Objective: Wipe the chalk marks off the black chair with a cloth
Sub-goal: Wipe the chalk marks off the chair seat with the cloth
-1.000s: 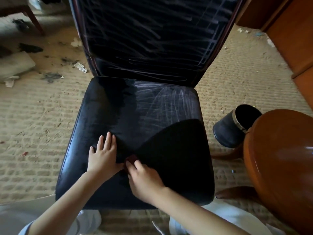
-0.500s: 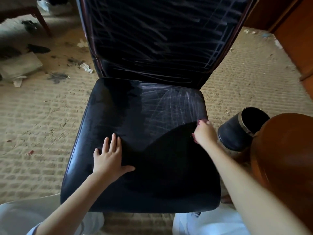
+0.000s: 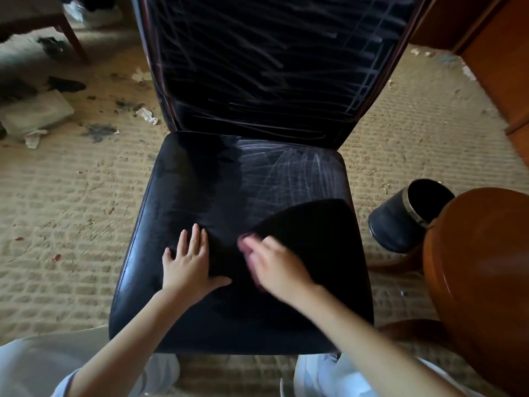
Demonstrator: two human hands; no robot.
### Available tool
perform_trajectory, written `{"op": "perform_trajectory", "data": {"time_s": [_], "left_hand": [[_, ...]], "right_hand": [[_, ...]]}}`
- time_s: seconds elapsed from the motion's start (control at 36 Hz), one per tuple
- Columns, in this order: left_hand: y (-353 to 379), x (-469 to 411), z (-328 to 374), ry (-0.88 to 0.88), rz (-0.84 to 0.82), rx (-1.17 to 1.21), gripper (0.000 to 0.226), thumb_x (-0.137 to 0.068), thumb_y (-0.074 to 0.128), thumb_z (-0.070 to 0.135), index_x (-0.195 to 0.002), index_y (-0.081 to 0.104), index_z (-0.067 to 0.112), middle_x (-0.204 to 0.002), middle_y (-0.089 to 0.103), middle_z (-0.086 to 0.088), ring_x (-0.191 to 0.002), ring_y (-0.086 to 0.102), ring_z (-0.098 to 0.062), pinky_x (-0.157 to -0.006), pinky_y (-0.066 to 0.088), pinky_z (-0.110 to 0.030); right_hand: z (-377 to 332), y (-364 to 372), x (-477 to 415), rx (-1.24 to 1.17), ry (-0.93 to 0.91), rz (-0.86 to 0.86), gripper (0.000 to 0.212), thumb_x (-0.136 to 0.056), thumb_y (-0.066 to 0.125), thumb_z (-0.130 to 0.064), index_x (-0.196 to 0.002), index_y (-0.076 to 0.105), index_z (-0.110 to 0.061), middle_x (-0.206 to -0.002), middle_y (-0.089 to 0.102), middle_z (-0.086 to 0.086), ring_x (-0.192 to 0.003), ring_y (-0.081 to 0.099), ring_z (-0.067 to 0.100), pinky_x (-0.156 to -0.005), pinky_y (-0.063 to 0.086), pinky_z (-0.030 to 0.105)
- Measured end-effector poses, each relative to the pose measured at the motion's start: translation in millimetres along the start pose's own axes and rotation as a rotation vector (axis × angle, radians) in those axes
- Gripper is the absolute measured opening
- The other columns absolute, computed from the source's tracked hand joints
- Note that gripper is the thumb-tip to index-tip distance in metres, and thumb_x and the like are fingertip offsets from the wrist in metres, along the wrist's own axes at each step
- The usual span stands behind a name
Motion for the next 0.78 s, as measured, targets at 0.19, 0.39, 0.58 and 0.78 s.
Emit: {"op": "perform_trajectory", "data": {"time_s": [0.19,0.39,0.58,0.78], "left_hand": [[0,1,0,0.006,0.011,-0.006,0.118,-0.074,0.046,0.080,-0.151,-0.011,0.012,-0.158,-0.018,-0.005,-0.147,-0.010,-0.025,-0.113,0.018,-0.047],[1,0,1,0.000,0.013,-0.001,0.117,-0.074,0.047,0.079,-0.151,-0.011,0.012,-0.158,-0.019,-0.005,-0.147,-0.011,-0.025,-0.114,0.016,-0.048],[1,-1,1,-0.004,0.024,0.026,0.118,-0.073,0.051,0.077,-0.151,-0.008,0.012,-0.159,-0.017,-0.005,-0.147,-0.009,-0.025,-0.113,0.017,-0.049],[-1,1,-1,0.015,0.068,0.074,0.105,-0.080,0.052,0.063,-0.152,-0.005,0.014,-0.159,-0.015,-0.004,-0.147,-0.007,-0.024,-0.115,0.016,-0.048]], "right_hand": [[157,-133,-27,0.249,0.436,0.290,0.039,-0.101,0.038,-0.020,-0.138,0.048,-0.014,-0.127,0.056,0.014,-0.111,0.056,0.030,-0.084,0.044,0.033],[154,-79,-52,0.307,0.523,0.103,0.026,-0.097,0.042,-0.017,-0.116,0.058,-0.011,-0.123,0.058,0.014,-0.106,0.058,0.034,-0.084,0.046,0.036],[30,14,-47,0.117,0.135,-0.070,0.028,-0.097,0.045,-0.023,-0.120,0.060,-0.019,-0.126,0.058,0.003,-0.112,0.057,0.029,-0.093,0.042,0.037],[-43,70,-13,-0.042,-0.007,-0.392,0.021,-0.098,0.043,-0.021,-0.110,0.060,-0.017,-0.114,0.056,0.006,-0.112,0.052,0.033,-0.106,0.029,0.059]]}}
Point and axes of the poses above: each hand's wrist, its own x-axis away from the middle knuckle, its own y-axis out of the palm, z = x × y, the point moved 10 cm from there along -x, towards the middle knuckle
